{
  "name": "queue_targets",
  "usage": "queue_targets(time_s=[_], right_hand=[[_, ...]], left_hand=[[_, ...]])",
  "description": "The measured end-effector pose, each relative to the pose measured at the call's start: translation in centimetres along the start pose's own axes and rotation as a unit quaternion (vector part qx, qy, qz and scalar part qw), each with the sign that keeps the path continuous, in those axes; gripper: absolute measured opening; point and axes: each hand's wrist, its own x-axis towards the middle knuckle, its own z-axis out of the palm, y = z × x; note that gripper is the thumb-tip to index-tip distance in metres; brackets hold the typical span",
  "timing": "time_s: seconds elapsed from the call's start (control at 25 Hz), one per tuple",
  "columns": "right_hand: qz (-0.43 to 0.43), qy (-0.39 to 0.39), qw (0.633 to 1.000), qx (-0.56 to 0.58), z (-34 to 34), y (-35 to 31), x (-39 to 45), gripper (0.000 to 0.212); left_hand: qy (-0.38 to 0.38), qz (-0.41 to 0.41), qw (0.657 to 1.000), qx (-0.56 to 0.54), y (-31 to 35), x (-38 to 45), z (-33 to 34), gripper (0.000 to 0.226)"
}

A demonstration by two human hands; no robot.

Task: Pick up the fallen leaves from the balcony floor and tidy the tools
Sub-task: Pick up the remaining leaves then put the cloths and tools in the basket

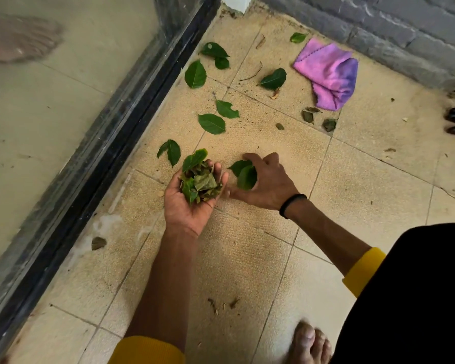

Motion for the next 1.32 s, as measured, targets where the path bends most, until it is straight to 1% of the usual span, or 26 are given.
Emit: queue_targets(time_s=[0.08, 0.12, 0.2, 0.28, 0.36, 0.44, 0.52, 0.6, 0.68, 0.76, 0.8, 0.88, 0.96, 1.04, 1.12, 1.2, 1.32], right_hand=[[-0.009, 0.069, 0.997, -0.038, 1.4, -0.2, -0.3, 0.099], [-0.020, 0.104, 0.993, -0.044, 2.1, -0.2, -0.4, 0.088], [-0.073, 0.149, 0.986, -0.022, 2.8, 0.2, -0.5, 0.056], [-0.126, 0.159, 0.978, 0.036, 2.7, 1.0, -0.6, 0.032], [-0.141, 0.161, 0.974, 0.075, 2.3, 1.9, -0.6, 0.022], [-0.119, 0.158, 0.976, 0.093, 1.6, 2.6, -0.8, 0.019], [-0.069, 0.157, 0.973, 0.153, 0.2, 3.6, -1.3, 0.018], [-0.014, 0.158, 0.958, 0.240, -1.6, 5.1, -2.7, 0.018], [0.021, 0.178, 0.947, 0.267, -3.2, 6.9, -5.0, 0.019], [0.047, 0.198, 0.946, 0.251, -3.8, 9.0, -7.7, 0.020], [0.069, 0.195, 0.948, 0.244, -3.8, 10.0, -9.0, 0.019], [0.123, 0.154, 0.959, 0.206, -3.0, 12.1, -11.0, 0.021], [0.135, 0.119, 0.975, 0.132, -1.4, 13.4, -12.4, 0.024], [0.094, 0.150, 0.981, 0.076, 0.7, 14.0, -13.1, 0.026], [0.061, 0.193, 0.978, 0.050, 2.4, 13.4, -13.4, 0.027], [0.061, 0.224, 0.971, 0.050, 3.6, 12.3, -13.8, 0.031], [0.083, 0.242, 0.965, 0.054, 4.5, 11.9, -13.9, 0.039]], left_hand=[[-0.004, 0.009, 1.000, 0.004, 0.7, 0.0, 0.0, 0.046], [-0.003, 0.012, 1.000, 0.004, 1.0, 0.0, 0.0, 0.047], [0.001, 0.019, 1.000, 0.002, 1.2, -0.1, 0.1, 0.046], [0.000, 0.021, 1.000, -0.003, 1.3, 0.1, 0.1, 0.044], [-0.008, 0.018, 1.000, -0.004, 0.9, 0.4, 0.2, 0.043], [-0.020, 0.005, 1.000, -0.008, 0.3, 0.6, 0.6, 0.044], [-0.031, -0.007, 0.999, -0.002, -0.5, 0.7, 0.9, 0.045], [-0.035, -0.015, 0.999, 0.002, -1.0, 0.8, 1.0, 0.046], [-0.040, -0.018, 0.999, 0.003, -1.2, 0.9, 0.9, 0.046], [-0.040, -0.019, 0.999, 0.003, -1.2, 1.0, 0.8, 0.048], [-0.040, -0.018, 0.999, 0.008, -1.1, 1.1, 0.8, 0.048], [-0.042, -0.020, 0.999, 0.020, -1.1, 1.3, 0.8, 0.047], [-0.042, -0.025, 0.998, 0.028, -1.3, 1.4, 0.8, 0.046], [-0.042, -0.027, 0.998, 0.038, -1.5, 1.5, 0.7, 0.047], [-0.037, -0.030, 0.998, 0.042, -1.6, 1.5, 0.7, 0.047], [-0.033, -0.032, 0.998, 0.040, -1.6, 1.5, 0.9, 0.047], [-0.032, -0.032, 0.998, 0.038, -1.6, 1.8, 1.1, 0.046]])
